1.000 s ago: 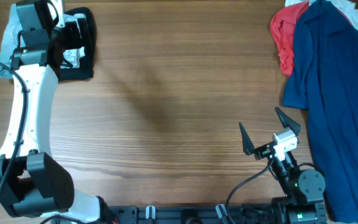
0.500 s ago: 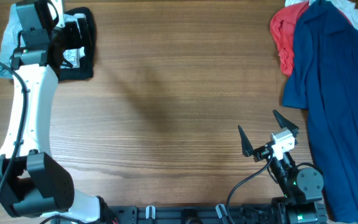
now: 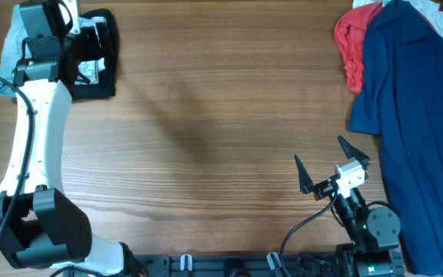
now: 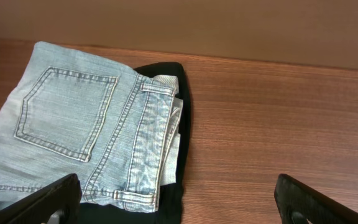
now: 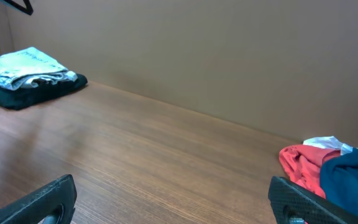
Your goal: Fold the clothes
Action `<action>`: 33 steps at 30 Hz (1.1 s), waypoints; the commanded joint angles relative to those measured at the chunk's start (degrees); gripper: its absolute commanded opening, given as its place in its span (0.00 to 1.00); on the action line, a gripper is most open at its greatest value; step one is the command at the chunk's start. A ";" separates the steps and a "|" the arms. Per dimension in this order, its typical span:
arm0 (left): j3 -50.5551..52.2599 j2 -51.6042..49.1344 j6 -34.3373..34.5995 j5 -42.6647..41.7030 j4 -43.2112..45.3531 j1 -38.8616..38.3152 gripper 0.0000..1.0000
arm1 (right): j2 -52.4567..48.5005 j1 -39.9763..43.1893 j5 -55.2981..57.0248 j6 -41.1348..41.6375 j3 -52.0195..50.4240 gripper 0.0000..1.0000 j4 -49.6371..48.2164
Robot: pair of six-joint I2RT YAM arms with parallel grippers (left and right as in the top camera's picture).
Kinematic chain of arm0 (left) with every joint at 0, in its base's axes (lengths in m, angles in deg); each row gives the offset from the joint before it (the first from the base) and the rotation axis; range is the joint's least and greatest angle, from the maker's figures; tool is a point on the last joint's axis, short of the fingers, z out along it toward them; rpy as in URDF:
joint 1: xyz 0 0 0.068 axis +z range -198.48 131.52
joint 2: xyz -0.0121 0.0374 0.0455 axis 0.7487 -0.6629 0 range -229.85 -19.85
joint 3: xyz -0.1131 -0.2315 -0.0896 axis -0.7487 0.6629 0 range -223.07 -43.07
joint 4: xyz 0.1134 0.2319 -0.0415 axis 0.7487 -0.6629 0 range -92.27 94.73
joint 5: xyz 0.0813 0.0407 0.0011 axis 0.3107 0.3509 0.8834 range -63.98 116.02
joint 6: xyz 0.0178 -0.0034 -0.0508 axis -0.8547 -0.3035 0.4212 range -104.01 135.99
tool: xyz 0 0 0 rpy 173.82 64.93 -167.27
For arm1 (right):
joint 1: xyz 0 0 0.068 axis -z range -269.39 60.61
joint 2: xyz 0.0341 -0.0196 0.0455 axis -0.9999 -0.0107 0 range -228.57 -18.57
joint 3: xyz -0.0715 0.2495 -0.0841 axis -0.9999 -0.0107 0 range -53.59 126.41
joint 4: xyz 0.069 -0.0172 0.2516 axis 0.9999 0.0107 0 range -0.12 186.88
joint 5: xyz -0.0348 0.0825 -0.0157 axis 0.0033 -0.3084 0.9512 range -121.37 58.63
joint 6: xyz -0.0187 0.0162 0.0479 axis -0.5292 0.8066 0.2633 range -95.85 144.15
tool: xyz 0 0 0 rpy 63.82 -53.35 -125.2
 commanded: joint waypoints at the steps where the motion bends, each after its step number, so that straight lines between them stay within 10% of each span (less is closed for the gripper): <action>1: 0.17 -0.57 -0.61 -0.48 0.11 -0.20 1.00 | 0.07 -0.20 -0.22 -0.55 -0.09 1.00 -0.15; 18: 6.71 12.72 -0.22 -3.04 -2.64 -0.85 1.00 | 0.07 -0.20 -0.22 -0.52 -0.09 1.00 -0.15; 33: 62.58 58.27 5.92 -12.55 27.54 -0.83 1.00 | 0.07 -0.20 -0.22 -0.52 -0.09 1.00 -0.15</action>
